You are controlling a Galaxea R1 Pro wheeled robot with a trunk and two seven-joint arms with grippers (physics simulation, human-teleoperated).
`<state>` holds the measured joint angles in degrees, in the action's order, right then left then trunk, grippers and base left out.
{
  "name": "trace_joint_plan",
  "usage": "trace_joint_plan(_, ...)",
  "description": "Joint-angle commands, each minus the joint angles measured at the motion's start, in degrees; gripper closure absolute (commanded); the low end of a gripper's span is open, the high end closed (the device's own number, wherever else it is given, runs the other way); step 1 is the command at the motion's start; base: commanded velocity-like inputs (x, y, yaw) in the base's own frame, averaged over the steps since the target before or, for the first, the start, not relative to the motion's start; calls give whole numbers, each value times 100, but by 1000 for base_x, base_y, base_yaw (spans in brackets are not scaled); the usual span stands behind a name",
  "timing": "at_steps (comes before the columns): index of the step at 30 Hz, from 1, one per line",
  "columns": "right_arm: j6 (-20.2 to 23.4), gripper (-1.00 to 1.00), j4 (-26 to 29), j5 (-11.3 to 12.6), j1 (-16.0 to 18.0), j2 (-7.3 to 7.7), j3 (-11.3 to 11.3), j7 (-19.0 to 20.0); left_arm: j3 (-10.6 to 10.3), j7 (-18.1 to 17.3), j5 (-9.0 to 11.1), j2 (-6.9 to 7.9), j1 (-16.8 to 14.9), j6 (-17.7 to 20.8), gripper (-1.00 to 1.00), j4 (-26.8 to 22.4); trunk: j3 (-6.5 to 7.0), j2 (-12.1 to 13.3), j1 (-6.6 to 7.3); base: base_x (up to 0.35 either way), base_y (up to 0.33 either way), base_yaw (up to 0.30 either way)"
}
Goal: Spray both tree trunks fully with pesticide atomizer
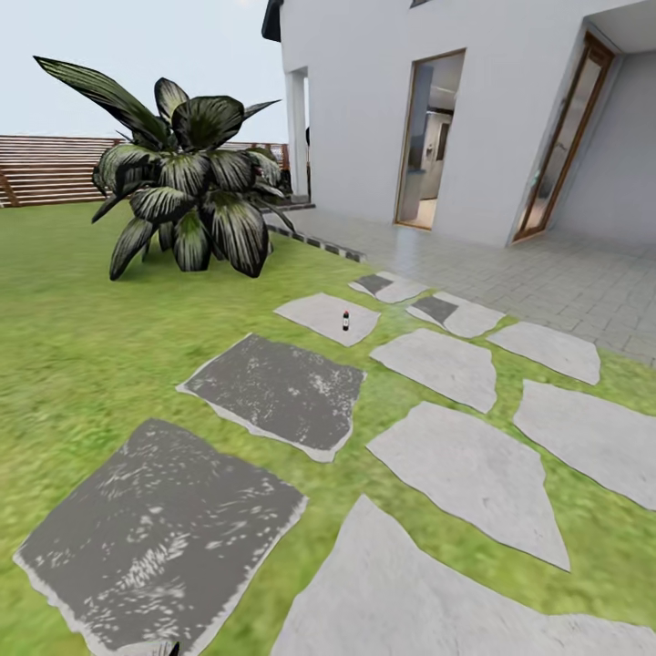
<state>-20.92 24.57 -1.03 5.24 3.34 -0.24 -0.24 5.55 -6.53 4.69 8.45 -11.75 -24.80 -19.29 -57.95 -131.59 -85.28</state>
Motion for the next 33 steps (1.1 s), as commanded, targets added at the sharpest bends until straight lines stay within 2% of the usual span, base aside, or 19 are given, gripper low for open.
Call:
trace_joint_plan(1, -17, -100, -5, -11, 3, 0, -2, -2, 25, -59, 49, -1, -3, -8, -100, 5, -5, -1, -2, 331, -105, 0)
trace_joint_plan(33, -9, -100, -5, -11, 3, 0, -2, -2, 25, -59, 58, 2, -3, -8, -100, 5, -5, -1, -2, 331, -105, 0)
